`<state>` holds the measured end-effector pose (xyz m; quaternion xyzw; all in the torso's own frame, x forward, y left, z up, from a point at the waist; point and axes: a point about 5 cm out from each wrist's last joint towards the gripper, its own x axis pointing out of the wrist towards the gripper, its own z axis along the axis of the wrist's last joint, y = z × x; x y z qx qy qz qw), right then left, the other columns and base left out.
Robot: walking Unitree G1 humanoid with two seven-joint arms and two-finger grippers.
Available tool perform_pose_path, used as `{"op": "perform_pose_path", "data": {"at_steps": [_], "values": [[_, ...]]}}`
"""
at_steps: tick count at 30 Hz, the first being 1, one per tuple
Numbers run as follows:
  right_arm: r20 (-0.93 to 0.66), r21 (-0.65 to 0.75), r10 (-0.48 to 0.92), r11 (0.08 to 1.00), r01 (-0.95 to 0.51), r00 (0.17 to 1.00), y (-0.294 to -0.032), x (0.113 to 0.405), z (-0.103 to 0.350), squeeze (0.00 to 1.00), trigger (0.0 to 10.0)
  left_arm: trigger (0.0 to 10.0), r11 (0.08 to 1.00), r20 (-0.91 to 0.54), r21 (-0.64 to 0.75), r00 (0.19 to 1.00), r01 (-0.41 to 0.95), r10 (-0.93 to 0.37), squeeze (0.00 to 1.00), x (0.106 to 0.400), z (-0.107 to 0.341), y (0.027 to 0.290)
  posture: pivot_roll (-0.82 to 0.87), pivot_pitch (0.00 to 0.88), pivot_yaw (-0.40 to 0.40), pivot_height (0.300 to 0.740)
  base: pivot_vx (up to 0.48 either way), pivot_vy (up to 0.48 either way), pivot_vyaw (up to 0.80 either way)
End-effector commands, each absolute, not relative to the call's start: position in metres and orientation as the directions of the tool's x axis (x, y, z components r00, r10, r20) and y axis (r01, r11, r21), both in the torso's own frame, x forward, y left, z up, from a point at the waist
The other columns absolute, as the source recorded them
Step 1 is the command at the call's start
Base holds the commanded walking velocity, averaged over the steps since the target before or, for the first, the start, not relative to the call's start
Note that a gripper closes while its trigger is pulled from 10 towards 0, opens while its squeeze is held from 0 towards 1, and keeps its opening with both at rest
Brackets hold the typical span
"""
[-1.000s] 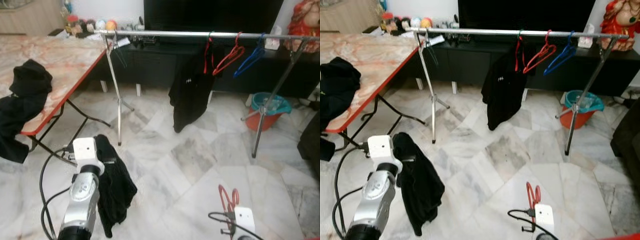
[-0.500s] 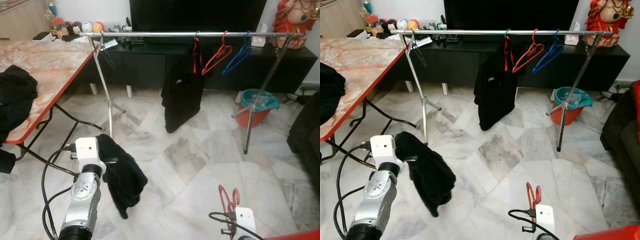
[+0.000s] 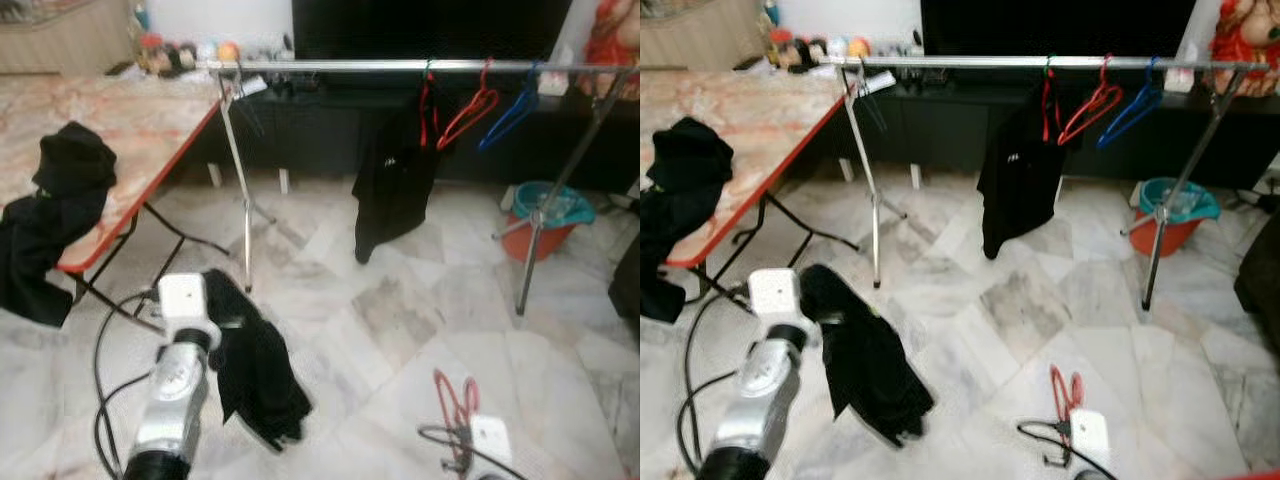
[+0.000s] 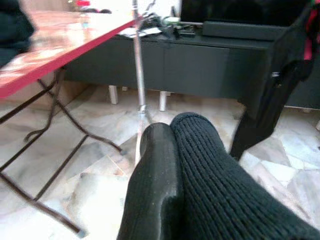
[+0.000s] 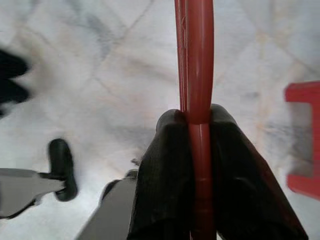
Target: Hang hanger
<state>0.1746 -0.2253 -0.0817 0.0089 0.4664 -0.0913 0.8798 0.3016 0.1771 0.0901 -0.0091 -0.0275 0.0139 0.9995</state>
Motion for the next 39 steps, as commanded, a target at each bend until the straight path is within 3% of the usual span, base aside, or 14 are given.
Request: {"op": "perform_pose_path", "data": {"at_steps": [1, 39], "values": [[-0.815, -0.048, -0.128, 0.987, 0.155, 0.566, -0.2171, 0.1815, -0.0802, 0.00, 10.0, 10.0, 0.999, 0.087, 0.009, 0.995, -0.047, 0.046, 0.00, 0.3035, 0.0981, 0.1850, 0.12, 0.000, 0.005, 0.740, 0.000, 0.255, 0.00], [-0.814, -0.054, -0.125, 0.989, 0.140, 0.567, -0.2185, 0.1843, -0.0787, 0.00, 10.0, 10.0, 0.998, 0.095, 0.051, 0.995, -0.039, 0.034, 0.00, 0.3029, 0.1020, 0.1908, 0.13, 0.000, -0.007, 0.740, 0.000, 0.264, 0.00]]}}
